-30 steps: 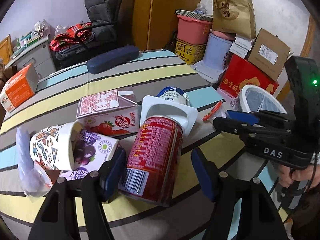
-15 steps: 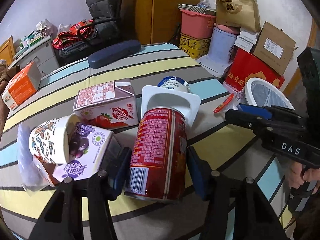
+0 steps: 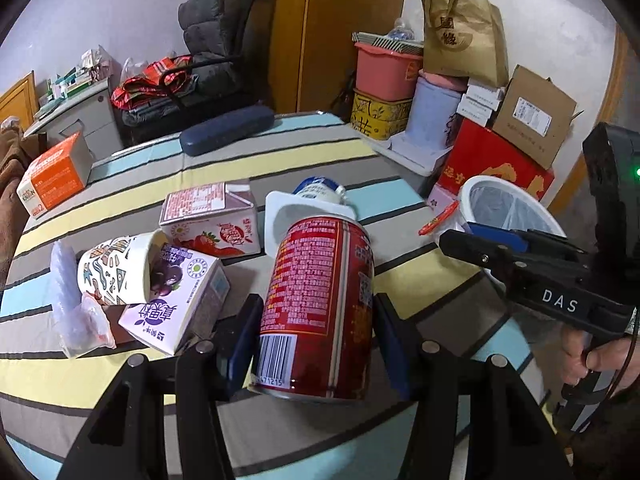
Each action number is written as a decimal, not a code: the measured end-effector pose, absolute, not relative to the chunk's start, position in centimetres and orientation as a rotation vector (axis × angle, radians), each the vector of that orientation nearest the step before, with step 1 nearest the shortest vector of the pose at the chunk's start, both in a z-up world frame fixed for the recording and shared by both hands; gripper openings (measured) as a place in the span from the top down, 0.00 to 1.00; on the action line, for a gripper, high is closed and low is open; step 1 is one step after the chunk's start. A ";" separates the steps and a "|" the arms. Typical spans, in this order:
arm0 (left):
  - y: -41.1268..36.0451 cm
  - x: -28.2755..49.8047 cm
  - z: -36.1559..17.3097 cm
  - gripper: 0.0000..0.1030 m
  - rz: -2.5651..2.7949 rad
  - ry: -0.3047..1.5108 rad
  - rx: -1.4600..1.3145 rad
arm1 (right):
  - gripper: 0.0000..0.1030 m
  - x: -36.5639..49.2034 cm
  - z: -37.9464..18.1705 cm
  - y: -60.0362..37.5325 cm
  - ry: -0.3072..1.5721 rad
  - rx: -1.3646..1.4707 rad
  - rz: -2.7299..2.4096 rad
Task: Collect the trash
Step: 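Grasp the red can with the left tool while the right tool grasps the clear plastic cup, then carry red can and plastic cup over the wastebasket and open both tools, then move both tools back over the table toward the remaining trash, then grasp the white foam net with the left tool while the right tool grasps the white milk bag, then carry foam net and milk bag over the wastebasket and open both tools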
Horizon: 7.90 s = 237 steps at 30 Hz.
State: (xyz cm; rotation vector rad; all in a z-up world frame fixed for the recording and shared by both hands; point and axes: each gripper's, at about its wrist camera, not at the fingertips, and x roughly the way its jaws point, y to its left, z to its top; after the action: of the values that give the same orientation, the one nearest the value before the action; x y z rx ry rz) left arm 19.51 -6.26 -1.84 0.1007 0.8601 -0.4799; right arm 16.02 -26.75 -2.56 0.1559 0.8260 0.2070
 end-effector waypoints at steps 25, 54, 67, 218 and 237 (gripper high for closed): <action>-15.3 15.8 2.5 0.44 -0.666 0.747 0.102 | 0.65 10.2 0.3 -34.5 0.694 0.220 0.008; -27.9 17.8 -1.6 0.42 -0.846 0.883 0.122 | 0.65 9.6 -3.7 -42.8 0.838 0.284 -0.228; -26.1 17.5 -0.8 0.38 -0.824 0.865 0.100 | 0.36 9.3 -3.2 -42.0 0.826 0.268 -0.225; 11.4 29.7 -6.5 0.73 -0.070 0.940 -0.132 | 0.40 20.3 -3.3 -19.5 0.881 0.180 0.204; 7.4 23.1 0.1 0.73 -0.212 0.786 -0.158 | 0.40 17.4 -0.5 -21.3 0.791 0.208 0.204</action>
State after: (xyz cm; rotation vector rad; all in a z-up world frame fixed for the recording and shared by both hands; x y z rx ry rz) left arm 23.08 7.39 0.07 -0.1578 0.7864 -0.2121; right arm 17.36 -21.28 -0.55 0.2077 0.7911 0.2041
